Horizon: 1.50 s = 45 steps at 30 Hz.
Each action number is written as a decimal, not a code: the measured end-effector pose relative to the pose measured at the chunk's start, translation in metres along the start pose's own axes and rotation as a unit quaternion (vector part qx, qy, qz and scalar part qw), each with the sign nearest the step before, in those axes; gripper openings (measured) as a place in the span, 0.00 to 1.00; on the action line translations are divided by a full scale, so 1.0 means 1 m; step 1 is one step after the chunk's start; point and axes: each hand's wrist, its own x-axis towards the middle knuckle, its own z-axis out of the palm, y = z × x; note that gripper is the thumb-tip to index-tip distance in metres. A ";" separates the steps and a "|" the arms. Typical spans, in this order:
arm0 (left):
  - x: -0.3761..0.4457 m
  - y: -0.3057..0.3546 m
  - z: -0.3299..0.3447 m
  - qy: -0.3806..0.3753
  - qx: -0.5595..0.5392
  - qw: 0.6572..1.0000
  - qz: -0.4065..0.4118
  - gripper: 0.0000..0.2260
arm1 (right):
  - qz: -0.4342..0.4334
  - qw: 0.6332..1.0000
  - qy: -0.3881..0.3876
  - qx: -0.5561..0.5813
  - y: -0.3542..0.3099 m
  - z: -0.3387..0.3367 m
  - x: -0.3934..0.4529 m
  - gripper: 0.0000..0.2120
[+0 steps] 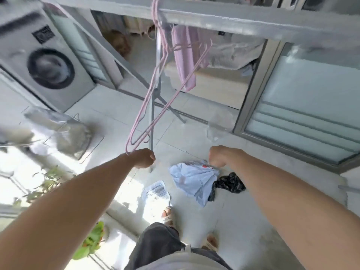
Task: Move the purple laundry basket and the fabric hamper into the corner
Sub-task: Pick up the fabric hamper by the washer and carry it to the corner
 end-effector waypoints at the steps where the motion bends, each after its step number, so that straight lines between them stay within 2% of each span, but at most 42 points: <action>1: -0.006 -0.016 0.000 0.003 -0.011 1.000 -0.017 0.16 | -0.025 1.000 0.006 -0.008 -0.017 -0.005 0.004 0.00; 3: -0.022 -0.057 -0.003 0.005 -0.038 0.998 -0.041 0.16 | -0.072 0.997 0.015 -0.032 -0.062 -0.016 0.011 0.09; 4: -0.024 -0.063 -0.003 -0.002 -0.042 0.998 -0.046 0.16 | -0.078 0.996 0.009 -0.051 -0.071 -0.018 0.011 0.09; 6: -0.035 -0.097 -0.006 -0.011 -0.069 0.995 -0.073 0.17 | -0.102 0.989 -0.008 -0.110 -0.111 -0.026 0.012 0.07; 10: -0.050 -0.154 -0.010 -0.051 -0.100 0.986 -0.125 0.16 | -0.161 0.977 -0.004 -0.143 -0.176 -0.034 0.019 0.05; 13: -0.050 -0.195 -0.019 -0.082 -0.119 0.977 -0.158 0.16 | -0.183 0.970 -0.025 -0.160 -0.218 -0.039 0.030 0.08; 20: -0.010 -0.284 -0.068 -0.069 -0.152 0.975 -0.146 0.16 | -0.173 0.949 -0.057 -0.256 -0.311 -0.063 0.064 0.04; 25: 0.021 -0.345 -0.097 -0.039 -0.195 0.971 -0.133 0.17 | -0.164 0.951 -0.047 -0.257 -0.373 -0.083 0.102 0.06; 31: 0.037 -0.399 -0.114 -0.053 -0.230 0.959 -0.156 0.16 | -0.165 0.940 -0.058 -0.294 -0.431 -0.097 0.140 0.12; 33: 0.040 -0.411 -0.120 -0.061 -0.239 0.955 -0.163 0.14 | -0.165 0.939 -0.064 -0.297 -0.448 -0.101 0.152 0.11; 36: 0.045 -0.431 -0.130 -0.060 -0.247 0.953 -0.165 0.17 | -0.176 0.930 -0.081 -0.311 -0.476 -0.107 0.171 0.06; 41: 0.061 -0.471 -0.147 -0.044 -0.278 0.944 -0.172 0.14 | -0.205 0.904 -0.095 -0.362 -0.530 -0.126 0.217 0.12; 45: 0.062 -0.518 -0.166 -0.029 -0.313 0.924 -0.219 0.16 | -0.245 0.890 -0.055 -0.380 -0.586 -0.168 0.259 0.15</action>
